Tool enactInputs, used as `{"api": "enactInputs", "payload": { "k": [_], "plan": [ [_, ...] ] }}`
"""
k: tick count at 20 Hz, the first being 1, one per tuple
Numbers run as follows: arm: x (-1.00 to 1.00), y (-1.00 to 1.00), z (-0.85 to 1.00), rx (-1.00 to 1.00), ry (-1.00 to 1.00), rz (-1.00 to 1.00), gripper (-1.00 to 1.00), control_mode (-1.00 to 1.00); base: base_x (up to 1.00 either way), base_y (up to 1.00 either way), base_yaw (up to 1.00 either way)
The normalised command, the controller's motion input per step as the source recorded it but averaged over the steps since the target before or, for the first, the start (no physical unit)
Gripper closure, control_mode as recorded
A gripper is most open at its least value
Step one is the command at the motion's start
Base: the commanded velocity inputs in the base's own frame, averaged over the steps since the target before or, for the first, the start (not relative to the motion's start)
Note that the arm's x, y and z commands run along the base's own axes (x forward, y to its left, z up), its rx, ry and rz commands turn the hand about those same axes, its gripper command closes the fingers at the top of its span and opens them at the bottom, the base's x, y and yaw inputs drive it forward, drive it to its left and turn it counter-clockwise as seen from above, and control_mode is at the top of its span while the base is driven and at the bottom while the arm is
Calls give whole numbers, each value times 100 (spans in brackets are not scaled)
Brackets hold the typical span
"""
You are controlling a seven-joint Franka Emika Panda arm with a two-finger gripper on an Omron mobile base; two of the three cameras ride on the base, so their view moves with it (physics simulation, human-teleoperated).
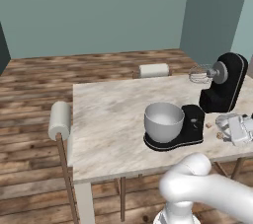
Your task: Add butter and sugar cubes to the stand mixer bowl and then turn on the stand mixer to begin making frosting.
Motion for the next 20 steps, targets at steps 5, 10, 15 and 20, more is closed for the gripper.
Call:
{"api": "enactInputs", "payload": {
  "k": [5, 10, 15, 20],
  "plan": [
    [23, -7, -16, 0, 0, 0, -100, -100, 0, 0, 0],
    [22, -2, -17, 0, 1, 0, -100, -100, 0, 0, 0],
    [8, -21, -23, 0, 2, 0, -100, -100, 0, 0, 0],
    [5, -23, -22, 0, 1, 0, -100, -100, 0, 0, 0]
  ]
}}
